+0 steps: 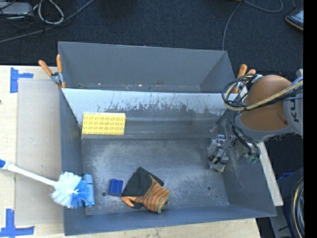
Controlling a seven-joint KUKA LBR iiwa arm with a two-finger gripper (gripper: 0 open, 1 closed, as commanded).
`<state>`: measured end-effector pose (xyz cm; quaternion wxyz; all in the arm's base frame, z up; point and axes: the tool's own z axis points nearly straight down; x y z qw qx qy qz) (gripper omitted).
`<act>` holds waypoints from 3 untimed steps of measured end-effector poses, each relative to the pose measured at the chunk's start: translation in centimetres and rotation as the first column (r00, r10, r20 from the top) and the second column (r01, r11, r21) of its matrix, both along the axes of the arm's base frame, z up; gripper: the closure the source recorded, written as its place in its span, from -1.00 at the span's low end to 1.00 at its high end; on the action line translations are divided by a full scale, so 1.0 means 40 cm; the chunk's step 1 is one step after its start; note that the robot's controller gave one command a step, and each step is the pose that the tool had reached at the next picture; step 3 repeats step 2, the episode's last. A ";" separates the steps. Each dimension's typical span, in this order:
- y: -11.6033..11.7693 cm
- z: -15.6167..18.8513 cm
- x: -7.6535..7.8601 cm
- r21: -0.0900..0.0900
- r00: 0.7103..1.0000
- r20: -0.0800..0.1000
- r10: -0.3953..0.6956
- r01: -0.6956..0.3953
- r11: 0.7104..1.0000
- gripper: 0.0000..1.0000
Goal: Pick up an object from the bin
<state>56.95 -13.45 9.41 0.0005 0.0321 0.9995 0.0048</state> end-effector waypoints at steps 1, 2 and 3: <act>-0.022 -0.034 0.025 0.018 1.000 -0.004 0.001 -0.001 1.000 1.00; -0.027 -0.030 0.017 0.021 1.000 0.000 0.012 -0.012 1.000 1.00; -0.027 -0.030 0.017 0.021 1.000 0.000 0.012 -0.012 1.000 1.00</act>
Offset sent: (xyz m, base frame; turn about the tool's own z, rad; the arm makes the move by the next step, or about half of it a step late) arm 0.0001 -0.0256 -0.0122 -0.0177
